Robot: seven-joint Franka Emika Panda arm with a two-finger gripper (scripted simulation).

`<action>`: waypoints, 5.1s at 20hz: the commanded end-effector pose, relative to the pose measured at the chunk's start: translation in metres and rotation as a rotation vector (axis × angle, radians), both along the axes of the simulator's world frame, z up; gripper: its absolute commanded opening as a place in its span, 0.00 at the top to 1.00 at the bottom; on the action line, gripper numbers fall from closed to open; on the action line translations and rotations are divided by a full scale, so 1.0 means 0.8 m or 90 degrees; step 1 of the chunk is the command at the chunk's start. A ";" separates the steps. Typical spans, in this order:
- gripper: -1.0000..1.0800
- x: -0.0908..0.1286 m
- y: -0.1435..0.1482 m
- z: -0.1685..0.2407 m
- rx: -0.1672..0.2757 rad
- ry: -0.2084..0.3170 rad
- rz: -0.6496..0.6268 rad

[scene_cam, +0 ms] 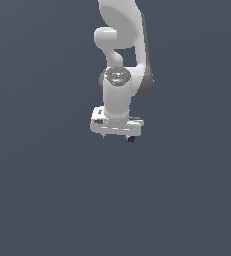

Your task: Pick up the object and move it to a goal position.

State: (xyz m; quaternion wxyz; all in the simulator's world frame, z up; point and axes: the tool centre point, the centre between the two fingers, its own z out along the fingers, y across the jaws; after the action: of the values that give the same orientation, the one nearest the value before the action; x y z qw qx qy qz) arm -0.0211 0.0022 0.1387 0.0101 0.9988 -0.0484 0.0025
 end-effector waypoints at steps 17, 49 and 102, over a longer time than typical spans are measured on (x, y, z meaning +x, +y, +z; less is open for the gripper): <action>0.04 -0.088 0.108 -0.081 0.013 0.001 -0.094; 1.00 -0.092 0.111 -0.146 0.013 0.001 -0.098; 1.00 -0.146 -0.067 0.315 0.014 0.002 -0.098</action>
State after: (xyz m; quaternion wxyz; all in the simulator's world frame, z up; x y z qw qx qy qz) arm -0.1366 -0.0471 0.3802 -0.0008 0.9921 -0.1255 0.0004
